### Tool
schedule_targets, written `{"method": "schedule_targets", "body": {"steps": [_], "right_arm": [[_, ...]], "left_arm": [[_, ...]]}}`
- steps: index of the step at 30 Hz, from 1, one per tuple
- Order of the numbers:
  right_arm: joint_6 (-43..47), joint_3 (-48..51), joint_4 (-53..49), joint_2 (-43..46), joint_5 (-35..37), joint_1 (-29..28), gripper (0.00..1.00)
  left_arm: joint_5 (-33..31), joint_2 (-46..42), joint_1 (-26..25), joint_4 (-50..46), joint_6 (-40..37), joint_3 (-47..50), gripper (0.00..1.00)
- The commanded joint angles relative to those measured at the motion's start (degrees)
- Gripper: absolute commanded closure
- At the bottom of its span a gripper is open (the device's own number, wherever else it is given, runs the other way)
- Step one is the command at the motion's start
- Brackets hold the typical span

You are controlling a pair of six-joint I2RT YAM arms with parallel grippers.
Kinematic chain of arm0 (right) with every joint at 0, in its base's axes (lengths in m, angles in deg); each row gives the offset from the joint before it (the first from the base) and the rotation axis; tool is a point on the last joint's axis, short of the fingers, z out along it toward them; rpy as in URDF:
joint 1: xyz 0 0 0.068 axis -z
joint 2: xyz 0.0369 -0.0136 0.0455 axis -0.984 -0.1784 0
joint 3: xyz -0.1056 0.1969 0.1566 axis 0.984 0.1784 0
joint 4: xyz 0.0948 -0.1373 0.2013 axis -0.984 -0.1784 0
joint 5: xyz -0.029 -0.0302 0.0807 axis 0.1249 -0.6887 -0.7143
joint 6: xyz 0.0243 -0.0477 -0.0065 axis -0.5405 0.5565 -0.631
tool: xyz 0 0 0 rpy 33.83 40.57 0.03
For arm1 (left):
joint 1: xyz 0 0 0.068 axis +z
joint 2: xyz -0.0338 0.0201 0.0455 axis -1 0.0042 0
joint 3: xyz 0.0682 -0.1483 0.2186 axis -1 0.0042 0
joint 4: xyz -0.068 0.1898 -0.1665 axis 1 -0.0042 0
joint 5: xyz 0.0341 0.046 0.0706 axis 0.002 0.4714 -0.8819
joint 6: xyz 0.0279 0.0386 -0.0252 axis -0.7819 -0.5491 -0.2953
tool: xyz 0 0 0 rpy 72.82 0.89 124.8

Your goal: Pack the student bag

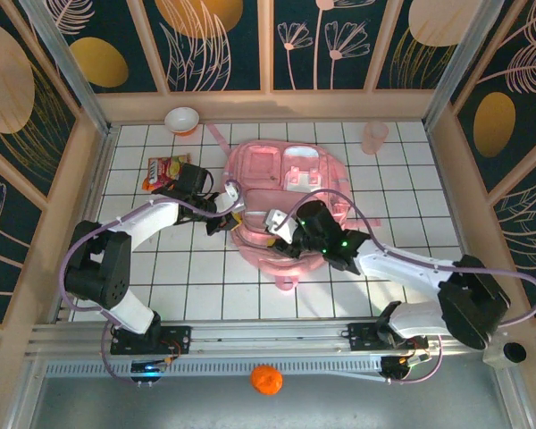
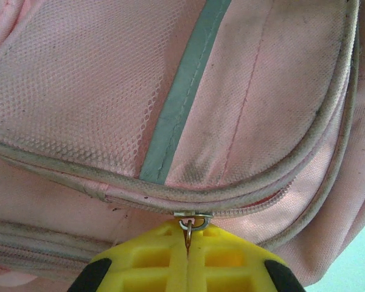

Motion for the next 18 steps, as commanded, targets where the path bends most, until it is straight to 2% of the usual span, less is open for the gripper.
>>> {"method": "schedule_targets", "body": {"steps": [1, 6, 14, 16, 18], "right_arm": [[5.16, -2.07, 6.02, -2.09, 3.19, -0.69, 0.57], [6.95, -1.89, 10.21, -4.88, 6.79, -0.71, 0.58], [5.98, -2.03, 14.72, -8.43, 11.60, -0.22, 0.94], [4.95, -1.87, 16.38, -8.99, 11.70, -0.19, 0.99], [3.54, -1.87, 18.23, -9.96, 12.36, -0.14, 1.00]], "left_arm": [[3.64, -0.52, 0.04, -0.97, 0.90, -1.79, 1.00], [4.58, -0.29, 0.06, -0.93, 2.53, -2.35, 1.00], [6.26, -0.53, -0.03, -1.15, 6.38, -1.74, 1.00], [6.48, -0.98, -0.03, -1.17, 7.35, -1.38, 1.00], [6.85, -1.41, -0.27, -0.93, 8.61, -1.12, 1.00]]}}
